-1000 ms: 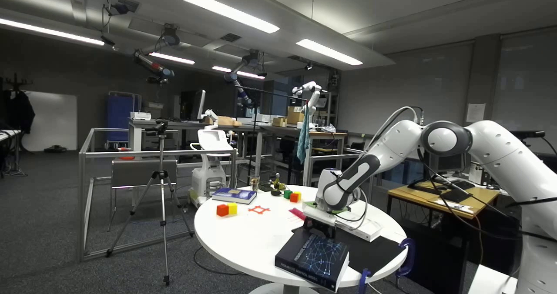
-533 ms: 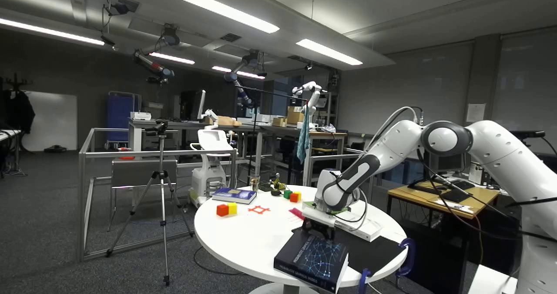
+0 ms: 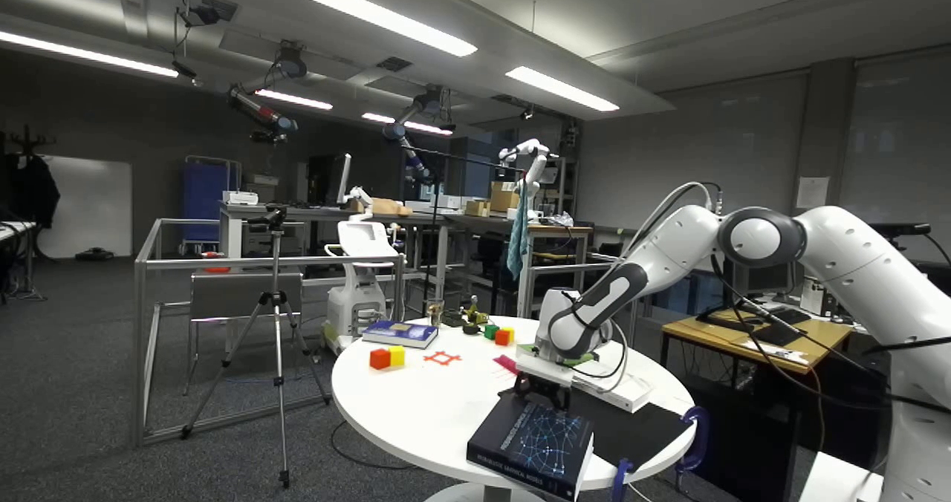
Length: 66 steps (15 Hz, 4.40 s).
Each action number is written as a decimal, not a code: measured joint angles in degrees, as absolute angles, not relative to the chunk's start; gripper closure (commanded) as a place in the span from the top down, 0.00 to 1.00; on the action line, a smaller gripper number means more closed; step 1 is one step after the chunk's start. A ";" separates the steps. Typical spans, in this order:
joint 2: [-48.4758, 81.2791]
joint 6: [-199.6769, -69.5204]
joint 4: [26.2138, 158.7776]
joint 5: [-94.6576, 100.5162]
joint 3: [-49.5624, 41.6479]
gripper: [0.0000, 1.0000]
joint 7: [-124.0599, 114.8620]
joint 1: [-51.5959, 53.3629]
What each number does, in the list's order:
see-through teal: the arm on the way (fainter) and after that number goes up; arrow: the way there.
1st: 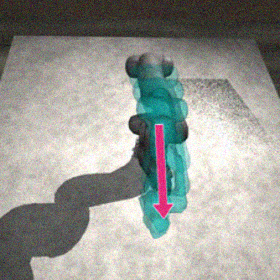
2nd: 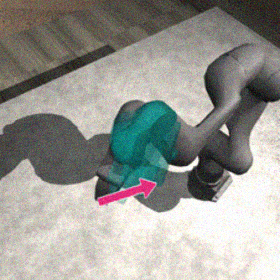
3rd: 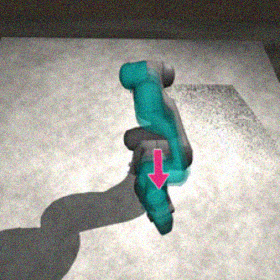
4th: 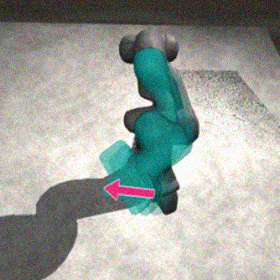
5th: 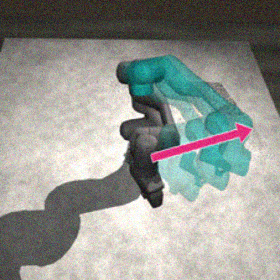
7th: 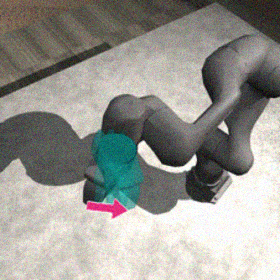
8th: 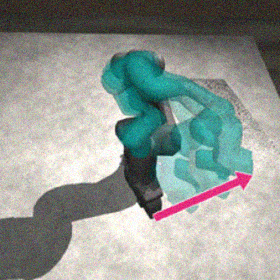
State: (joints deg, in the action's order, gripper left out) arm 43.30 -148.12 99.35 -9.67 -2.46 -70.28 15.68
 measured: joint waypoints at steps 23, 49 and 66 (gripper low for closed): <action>49.06 -146.04 91.05 -9.13 -0.95 1.00 -65.29 15.89; 50.21 -143.74 87.42 -4.87 -1.63 1.00 -64.61 17.42; 29.96 -127.15 97.95 7.84 -1.21 1.00 -62.03 22.95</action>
